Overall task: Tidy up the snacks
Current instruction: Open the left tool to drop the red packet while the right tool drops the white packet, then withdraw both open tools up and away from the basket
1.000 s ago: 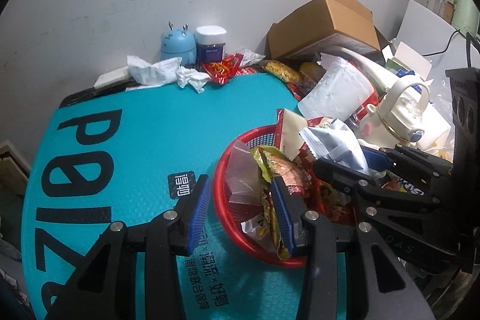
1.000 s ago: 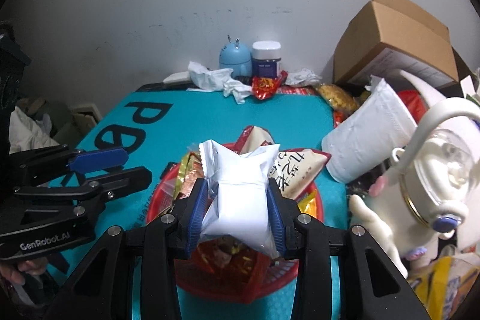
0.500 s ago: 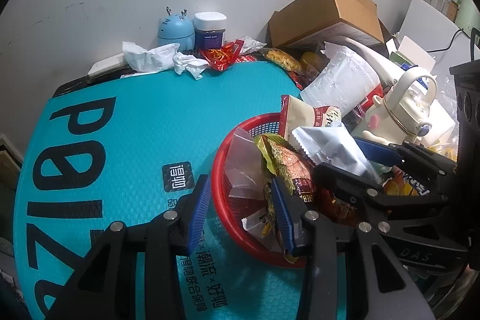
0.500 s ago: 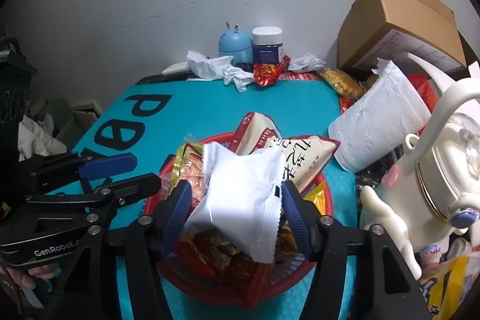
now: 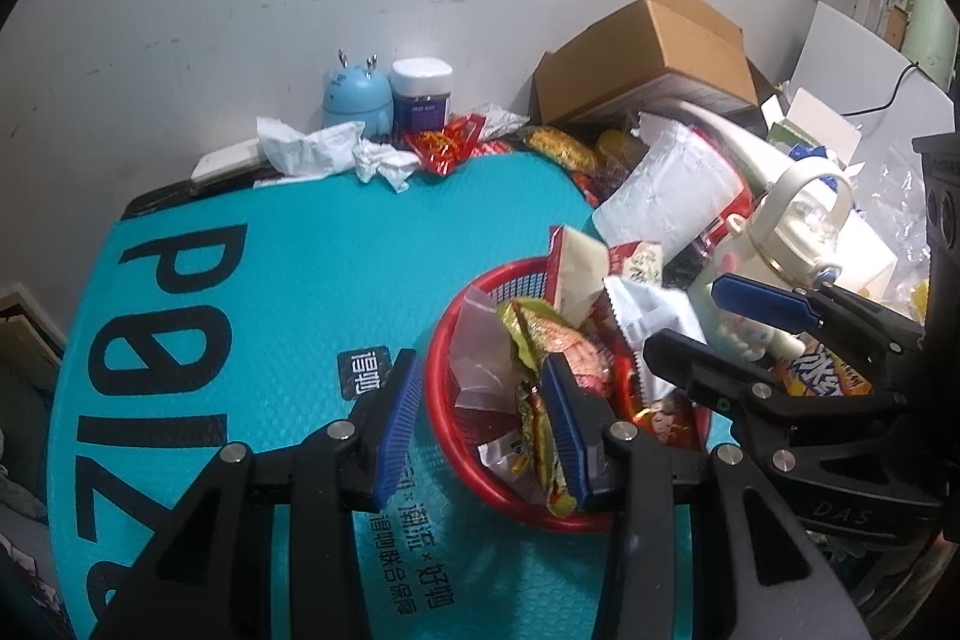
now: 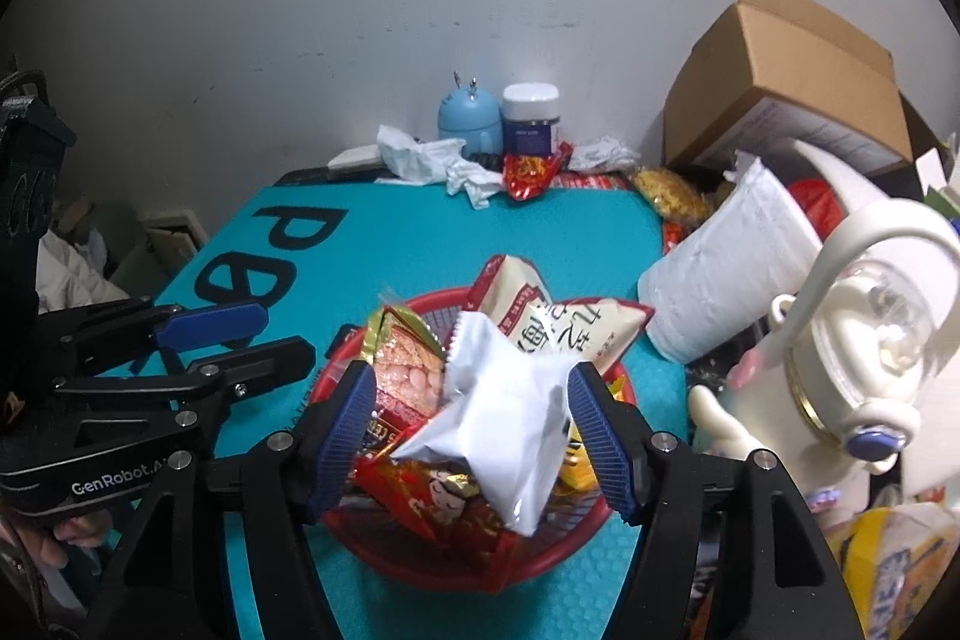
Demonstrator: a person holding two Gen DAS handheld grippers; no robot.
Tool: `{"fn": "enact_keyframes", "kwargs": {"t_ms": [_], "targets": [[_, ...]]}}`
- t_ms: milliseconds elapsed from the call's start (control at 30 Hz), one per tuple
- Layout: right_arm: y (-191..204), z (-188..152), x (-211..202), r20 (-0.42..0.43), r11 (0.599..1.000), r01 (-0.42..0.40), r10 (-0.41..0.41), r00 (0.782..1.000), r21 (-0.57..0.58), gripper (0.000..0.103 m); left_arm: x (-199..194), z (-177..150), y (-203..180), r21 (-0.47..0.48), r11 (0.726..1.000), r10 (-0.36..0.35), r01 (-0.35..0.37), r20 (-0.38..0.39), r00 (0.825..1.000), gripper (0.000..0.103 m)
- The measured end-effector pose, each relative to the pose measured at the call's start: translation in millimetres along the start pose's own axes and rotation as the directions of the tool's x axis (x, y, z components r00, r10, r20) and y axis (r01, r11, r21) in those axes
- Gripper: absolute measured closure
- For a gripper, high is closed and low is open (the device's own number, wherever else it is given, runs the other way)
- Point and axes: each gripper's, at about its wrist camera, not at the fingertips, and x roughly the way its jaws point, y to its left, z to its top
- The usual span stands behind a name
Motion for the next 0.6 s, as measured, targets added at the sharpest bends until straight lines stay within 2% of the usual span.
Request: {"fn": "enact_keyframes", "kwargs": {"t_ms": [333, 600], "targets": [[8.7, 9.6, -45.9, 0.096, 0.999, 0.01, -0.007, 0.995, -0.033, 0.036, -42.6, 9.1, -11.5, 0.002, 1.0, 0.023, -0.024, 0.085, 0.996, 0.062], [18.5, 9.7, -97.4, 0.201, 0.998, 0.04, -0.03, 0.979, -0.049, 0.035, -84.7, 9.9, -28.4, 0.027, 0.999, 0.018, -0.023, 0.167, 0.986, 0.062]]}}
